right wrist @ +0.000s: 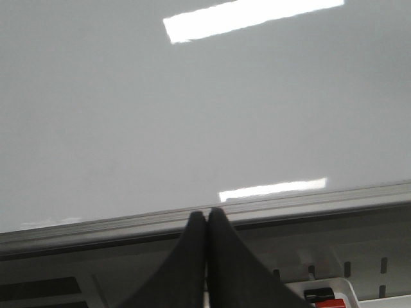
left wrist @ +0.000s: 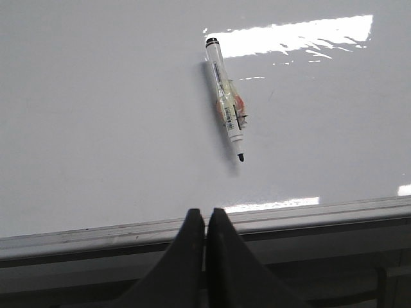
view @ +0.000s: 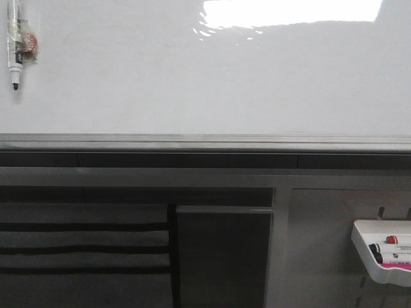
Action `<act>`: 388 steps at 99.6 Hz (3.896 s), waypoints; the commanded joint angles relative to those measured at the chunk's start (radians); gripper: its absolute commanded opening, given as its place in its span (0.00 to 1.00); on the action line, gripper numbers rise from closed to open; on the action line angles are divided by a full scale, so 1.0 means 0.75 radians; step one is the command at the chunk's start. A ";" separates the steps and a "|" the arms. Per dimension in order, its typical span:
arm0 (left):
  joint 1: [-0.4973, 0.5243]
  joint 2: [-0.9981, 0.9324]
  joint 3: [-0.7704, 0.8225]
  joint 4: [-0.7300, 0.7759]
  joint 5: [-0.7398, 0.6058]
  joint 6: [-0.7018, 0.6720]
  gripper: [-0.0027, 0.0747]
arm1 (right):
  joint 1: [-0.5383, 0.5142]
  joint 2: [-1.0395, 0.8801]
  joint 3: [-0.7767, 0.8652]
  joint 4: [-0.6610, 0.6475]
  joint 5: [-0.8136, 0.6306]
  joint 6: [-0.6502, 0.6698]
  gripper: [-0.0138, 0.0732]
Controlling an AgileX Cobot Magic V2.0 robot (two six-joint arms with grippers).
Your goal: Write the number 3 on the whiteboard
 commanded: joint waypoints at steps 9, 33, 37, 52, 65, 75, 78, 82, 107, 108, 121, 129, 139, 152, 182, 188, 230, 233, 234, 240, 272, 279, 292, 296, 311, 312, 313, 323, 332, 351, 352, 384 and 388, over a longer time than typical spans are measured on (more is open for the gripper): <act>0.002 -0.036 0.011 -0.003 -0.098 -0.009 0.01 | -0.001 -0.022 0.034 -0.006 -0.100 -0.004 0.08; 0.002 -0.036 0.011 -0.003 -0.098 -0.009 0.01 | -0.001 -0.022 0.034 -0.006 -0.100 -0.004 0.08; 0.002 -0.036 0.011 -0.003 -0.098 -0.009 0.01 | -0.001 -0.022 0.034 -0.006 -0.100 -0.004 0.08; 0.002 -0.036 0.011 -0.003 -0.098 -0.009 0.01 | -0.001 -0.022 0.034 -0.006 -0.100 -0.004 0.08; 0.002 -0.036 0.011 -0.003 -0.098 -0.009 0.01 | -0.001 -0.022 0.034 -0.006 -0.100 -0.004 0.08; 0.002 -0.036 0.011 -0.003 -0.098 -0.009 0.01 | -0.001 -0.022 0.034 -0.006 -0.100 -0.004 0.08; 0.002 -0.036 0.011 -0.003 -0.098 -0.009 0.01 | -0.001 -0.022 0.034 -0.006 -0.100 -0.004 0.08; 0.002 -0.036 0.011 -0.003 -0.098 -0.009 0.01 | -0.001 -0.022 0.034 -0.006 -0.100 -0.004 0.08; 0.002 -0.036 0.011 -0.003 -0.098 -0.009 0.01 | -0.001 -0.022 0.034 -0.006 -0.100 -0.004 0.08; 0.002 -0.036 0.011 -0.003 -0.098 -0.009 0.01 | -0.001 -0.022 0.034 -0.006 -0.100 -0.004 0.08; 0.002 -0.036 0.011 -0.003 -0.098 -0.009 0.01 | -0.001 -0.022 0.034 -0.006 -0.100 -0.004 0.08; 0.002 -0.036 0.011 -0.003 -0.098 -0.009 0.01 | -0.001 -0.022 0.034 -0.006 -0.100 -0.004 0.08; 0.002 -0.036 0.011 -0.003 -0.098 -0.009 0.01 | -0.001 -0.022 0.034 -0.006 -0.100 -0.004 0.08; 0.002 -0.036 0.011 -0.003 -0.098 -0.009 0.01 | -0.001 -0.022 0.034 -0.006 -0.100 -0.004 0.08; 0.002 -0.036 0.011 -0.003 -0.100 -0.009 0.01 | -0.001 -0.022 0.034 -0.006 -0.139 -0.004 0.08; 0.002 -0.036 0.011 -0.003 -0.100 -0.009 0.01 | -0.001 -0.022 0.034 -0.006 -0.158 -0.004 0.08; 0.002 0.004 -0.289 -0.212 -0.047 -0.009 0.01 | -0.001 0.080 -0.422 0.034 0.251 -0.045 0.08; 0.002 0.023 -0.335 -0.208 0.004 -0.009 0.01 | -0.001 0.115 -0.468 0.034 0.299 -0.089 0.08; 0.002 0.035 -0.358 -0.206 0.014 -0.009 0.01 | -0.001 0.123 -0.491 0.034 0.307 -0.098 0.08; 0.002 0.099 -0.452 -0.169 0.111 -0.006 0.01 | -0.001 0.202 -0.578 0.034 0.382 -0.190 0.08; 0.002 0.492 -0.804 -0.076 0.481 -0.003 0.01 | -0.001 0.620 -0.846 0.034 0.604 -0.306 0.08; 0.002 0.546 -0.801 -0.076 0.474 -0.003 0.01 | -0.001 0.678 -0.846 0.034 0.604 -0.306 0.08; 0.002 0.626 -0.801 -0.082 0.460 -0.003 0.01 | -0.001 0.765 -0.846 0.042 0.640 -0.306 0.08; 0.002 0.646 -0.799 -0.082 0.462 -0.003 0.01 | -0.001 0.790 -0.846 0.045 0.643 -0.306 0.08; 0.002 0.731 -0.799 -0.082 0.465 -0.003 0.01 | -0.001 0.856 -0.846 0.137 0.660 -0.306 0.08; 0.002 0.734 -0.799 -0.082 0.465 -0.003 0.01 | -0.001 0.859 -0.846 0.137 0.660 -0.306 0.08; 0.002 0.741 -0.799 -0.082 0.465 -0.003 0.01 | -0.001 0.863 -0.846 0.139 0.660 -0.306 0.08; 0.002 0.799 -0.799 -0.072 0.459 -0.003 0.02 | -0.001 0.884 -0.846 0.142 0.665 -0.306 0.08; -0.001 0.861 -0.799 -0.067 0.417 0.000 0.17 | -0.001 0.900 -0.848 0.142 0.671 -0.308 0.17; -0.001 1.019 -0.799 -0.067 0.219 0.000 0.66 | -0.001 0.909 -0.851 0.147 0.676 -0.308 0.61; -0.001 1.027 -0.799 -0.067 0.203 0.000 0.67 | -0.001 0.909 -0.851 0.147 0.676 -0.308 0.62; -0.009 1.453 -0.944 -0.102 0.068 0.000 0.67 | -0.001 0.909 -0.851 0.148 0.668 -0.308 0.64; -0.023 1.504 -0.975 -0.102 0.061 0.000 0.67 | -0.001 0.909 -0.851 0.148 0.668 -0.308 0.64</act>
